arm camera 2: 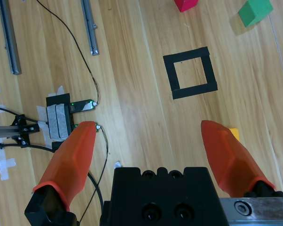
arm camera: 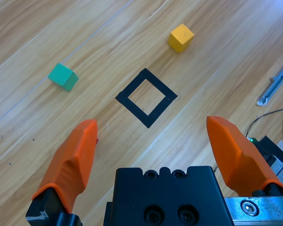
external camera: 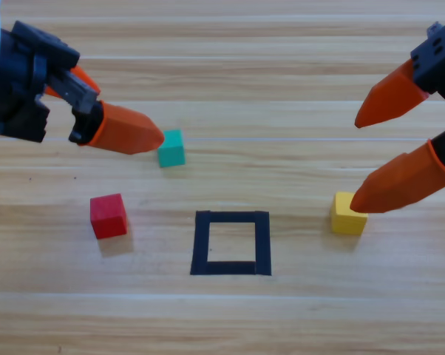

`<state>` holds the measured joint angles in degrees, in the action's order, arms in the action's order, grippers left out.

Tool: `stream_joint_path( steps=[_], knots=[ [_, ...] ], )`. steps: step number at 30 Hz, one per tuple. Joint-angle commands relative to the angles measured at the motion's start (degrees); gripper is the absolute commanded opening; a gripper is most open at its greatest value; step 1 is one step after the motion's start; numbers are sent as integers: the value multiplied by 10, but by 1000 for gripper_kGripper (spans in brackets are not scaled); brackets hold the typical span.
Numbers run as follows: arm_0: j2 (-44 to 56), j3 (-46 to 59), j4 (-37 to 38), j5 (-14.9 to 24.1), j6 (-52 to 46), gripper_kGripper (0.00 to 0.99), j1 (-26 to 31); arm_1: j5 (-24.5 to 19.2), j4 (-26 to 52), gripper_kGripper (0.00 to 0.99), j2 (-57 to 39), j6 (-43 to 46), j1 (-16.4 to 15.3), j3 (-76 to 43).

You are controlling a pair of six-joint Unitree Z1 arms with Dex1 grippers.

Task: Stack the blocks in the rectangular block: red at the bottom, yellow in the middle, green on top

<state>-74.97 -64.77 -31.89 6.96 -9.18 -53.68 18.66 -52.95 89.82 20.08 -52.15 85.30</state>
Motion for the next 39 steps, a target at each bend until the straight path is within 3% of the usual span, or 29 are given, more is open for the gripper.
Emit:
stream_joint_path(
  steps=[1,6,13,17,22,28,36,39],
  knots=[
    [4,6,-7,7,-6,990,-16,1,10,985,9,-4,-17,-2],
    [3,6,-7,7,-6,990,-16,-30,15,985,18,-27,-17,-6],
    [-7,-6,-26,27,-29,990,-16,-206,17,989,97,-98,-5,12],
    [-51,-44,-56,57,-95,940,5,-214,17,990,142,-98,6,15],
    [-108,-74,-104,31,-191,939,104,-224,15,990,194,-68,30,12],
    [-196,-70,-140,28,-297,939,167,-264,15,990,254,-73,49,8],
    [-385,-159,-234,60,-397,951,176,-270,15,990,292,-15,50,3],
    [-434,-183,-245,51,-404,966,176,-268,15,990,301,1,72,7]
  ],
)
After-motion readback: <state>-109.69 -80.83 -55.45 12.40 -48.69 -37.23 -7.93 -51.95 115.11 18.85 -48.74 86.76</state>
